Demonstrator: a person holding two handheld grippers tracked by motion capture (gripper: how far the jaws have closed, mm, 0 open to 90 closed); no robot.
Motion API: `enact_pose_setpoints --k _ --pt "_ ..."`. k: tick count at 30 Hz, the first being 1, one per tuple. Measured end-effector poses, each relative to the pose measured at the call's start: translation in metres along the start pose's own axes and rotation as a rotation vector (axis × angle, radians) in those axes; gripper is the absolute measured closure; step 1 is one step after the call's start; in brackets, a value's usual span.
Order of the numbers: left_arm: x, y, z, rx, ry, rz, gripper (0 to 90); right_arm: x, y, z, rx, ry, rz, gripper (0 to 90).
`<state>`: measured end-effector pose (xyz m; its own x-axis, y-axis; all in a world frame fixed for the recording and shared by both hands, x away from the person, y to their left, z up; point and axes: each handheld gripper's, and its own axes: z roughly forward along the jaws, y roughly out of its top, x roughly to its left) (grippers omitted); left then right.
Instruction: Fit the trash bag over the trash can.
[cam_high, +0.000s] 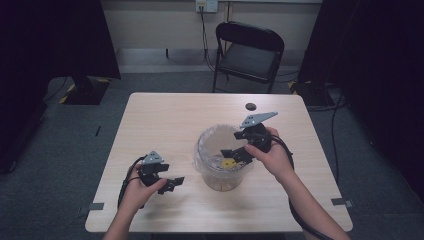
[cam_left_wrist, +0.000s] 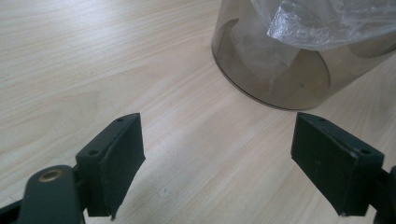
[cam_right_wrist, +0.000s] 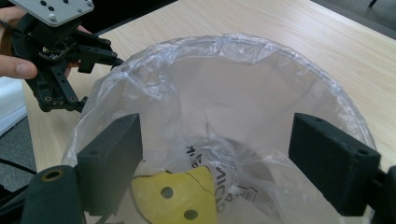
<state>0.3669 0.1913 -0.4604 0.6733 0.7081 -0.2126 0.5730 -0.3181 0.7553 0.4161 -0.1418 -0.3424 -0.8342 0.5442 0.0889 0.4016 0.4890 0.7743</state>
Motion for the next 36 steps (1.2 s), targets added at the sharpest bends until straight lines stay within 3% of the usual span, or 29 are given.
enact_pose_setpoints --k 36 --pt "0.003 -0.004 0.001 0.013 0.015 0.008 16.8 -0.010 -0.012 -0.028 -0.021 -0.013 0.012 16.7"
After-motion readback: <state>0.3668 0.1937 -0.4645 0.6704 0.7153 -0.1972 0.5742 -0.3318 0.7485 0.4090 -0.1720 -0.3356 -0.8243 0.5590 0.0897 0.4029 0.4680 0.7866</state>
